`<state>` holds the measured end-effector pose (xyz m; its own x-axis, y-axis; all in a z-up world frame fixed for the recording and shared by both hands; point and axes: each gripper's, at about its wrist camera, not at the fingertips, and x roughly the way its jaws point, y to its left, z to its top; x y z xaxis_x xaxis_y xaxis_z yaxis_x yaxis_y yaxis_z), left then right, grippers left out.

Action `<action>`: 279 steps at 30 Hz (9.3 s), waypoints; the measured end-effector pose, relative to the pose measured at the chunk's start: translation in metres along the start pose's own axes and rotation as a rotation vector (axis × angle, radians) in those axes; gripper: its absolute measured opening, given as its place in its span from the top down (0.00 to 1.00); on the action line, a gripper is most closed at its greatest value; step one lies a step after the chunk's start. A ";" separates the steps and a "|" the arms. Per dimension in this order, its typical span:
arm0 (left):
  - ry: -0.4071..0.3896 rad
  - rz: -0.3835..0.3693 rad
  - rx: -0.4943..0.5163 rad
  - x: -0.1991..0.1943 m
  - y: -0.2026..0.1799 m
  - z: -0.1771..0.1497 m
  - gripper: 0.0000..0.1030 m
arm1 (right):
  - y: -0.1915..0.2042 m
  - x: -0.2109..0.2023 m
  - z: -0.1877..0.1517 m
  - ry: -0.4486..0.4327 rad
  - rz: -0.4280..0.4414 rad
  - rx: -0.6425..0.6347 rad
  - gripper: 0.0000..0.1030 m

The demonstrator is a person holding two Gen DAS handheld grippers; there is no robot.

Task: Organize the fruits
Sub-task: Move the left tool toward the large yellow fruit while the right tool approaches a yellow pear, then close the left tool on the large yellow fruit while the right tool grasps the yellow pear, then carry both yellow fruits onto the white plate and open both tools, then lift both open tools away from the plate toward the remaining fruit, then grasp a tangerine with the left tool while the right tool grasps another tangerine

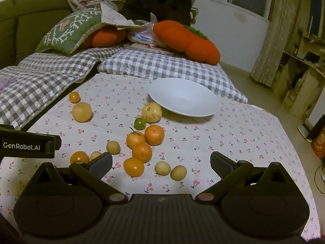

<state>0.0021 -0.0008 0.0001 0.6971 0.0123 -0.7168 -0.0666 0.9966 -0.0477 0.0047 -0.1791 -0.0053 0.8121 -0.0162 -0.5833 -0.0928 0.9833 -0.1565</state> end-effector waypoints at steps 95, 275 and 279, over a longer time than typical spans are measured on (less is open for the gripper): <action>0.270 -0.008 0.041 0.185 0.007 0.110 0.63 | -0.045 0.202 0.073 0.185 0.310 0.423 0.58; 0.066 -0.193 0.097 0.047 -0.022 0.076 0.10 | -0.107 0.063 0.047 0.137 0.399 0.225 0.02; 0.083 -0.241 0.155 0.048 -0.043 0.071 0.10 | -0.109 0.073 0.045 0.176 0.382 0.270 0.06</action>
<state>0.0893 -0.0375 0.0176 0.6187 -0.2262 -0.7524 0.2080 0.9706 -0.1208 0.1001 -0.2791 0.0055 0.6369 0.3472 -0.6883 -0.1938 0.9363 0.2929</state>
